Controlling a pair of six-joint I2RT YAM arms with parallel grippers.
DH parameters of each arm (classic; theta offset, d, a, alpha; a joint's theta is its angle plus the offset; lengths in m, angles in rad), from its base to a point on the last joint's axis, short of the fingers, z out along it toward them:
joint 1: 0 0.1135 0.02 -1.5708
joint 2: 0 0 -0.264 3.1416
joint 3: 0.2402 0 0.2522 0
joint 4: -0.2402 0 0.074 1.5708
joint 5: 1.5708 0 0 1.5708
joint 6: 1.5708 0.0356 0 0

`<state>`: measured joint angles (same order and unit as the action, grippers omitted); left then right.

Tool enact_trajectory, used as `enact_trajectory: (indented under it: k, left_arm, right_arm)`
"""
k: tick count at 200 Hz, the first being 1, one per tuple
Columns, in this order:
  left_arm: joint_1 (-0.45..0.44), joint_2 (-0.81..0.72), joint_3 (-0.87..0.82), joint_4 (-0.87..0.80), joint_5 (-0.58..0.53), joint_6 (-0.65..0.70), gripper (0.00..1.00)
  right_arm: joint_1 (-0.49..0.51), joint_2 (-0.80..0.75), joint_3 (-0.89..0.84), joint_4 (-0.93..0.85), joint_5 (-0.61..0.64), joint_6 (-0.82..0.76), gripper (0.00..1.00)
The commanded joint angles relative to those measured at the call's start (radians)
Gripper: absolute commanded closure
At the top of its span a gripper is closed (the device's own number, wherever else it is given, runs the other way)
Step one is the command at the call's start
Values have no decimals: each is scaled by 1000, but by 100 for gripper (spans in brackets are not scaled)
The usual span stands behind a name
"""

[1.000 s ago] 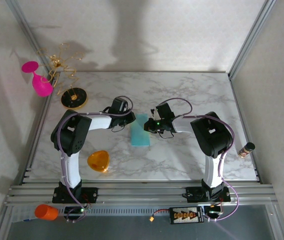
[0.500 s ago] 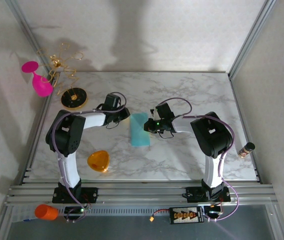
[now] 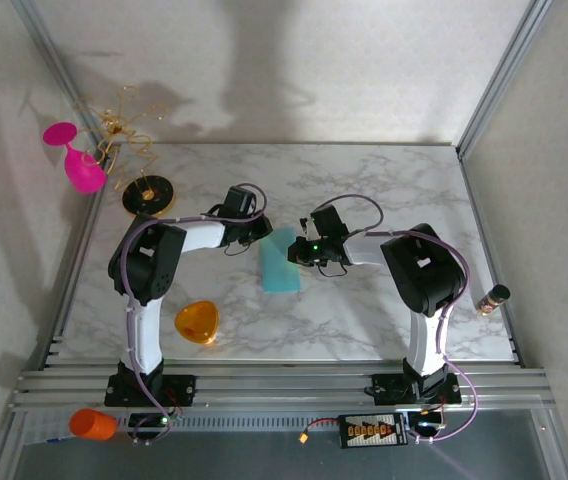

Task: Fold a paper plane with a square sheet of paper (pick it up from the middle)
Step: First fold the square sheet of paper in half at the center of the table.

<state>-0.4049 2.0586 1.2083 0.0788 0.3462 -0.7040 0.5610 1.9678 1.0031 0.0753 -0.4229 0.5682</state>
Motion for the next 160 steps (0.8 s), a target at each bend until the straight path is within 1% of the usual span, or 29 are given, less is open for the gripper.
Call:
enact_trajectory:
  k: [1, 28, 56, 72, 89, 116, 128, 144, 160]
  left_arm:
    - [49, 19, -6, -83, -141, 19, 87]
    - [92, -22, -31, -102, -161, 43, 87]
    - [115, -128, -55, -107, -159, 75, 86]
    - [116, -184, -64, -108, -140, 89, 85]
    - [116, -227, -91, -85, -93, 85, 85]
    - [107, -243, -157, 23, 79, 30, 85]
    - [96, -231, -175, 62, 132, 6, 85]
    - [70, -203, -178, 70, 157, -2, 85]
    - [47, -164, -163, 36, 140, 14, 86]
  right_arm:
    - [-13, 169, -110, -285, 305, -59, 100]
    - [-11, 157, -93, -276, 306, -111, 100]
    - [-12, 141, -52, -276, 317, -185, 100]
    - [-12, 131, -27, -274, 291, -231, 100]
    - [-12, 126, -5, -275, 264, -273, 100]
    - [-11, 119, 22, -267, 213, -330, 100]
    - [-12, 115, 33, -266, 193, -352, 100]
    - [-10, 108, 48, -267, 176, -368, 100]
    - [-13, 103, 63, -266, 165, -369, 100]
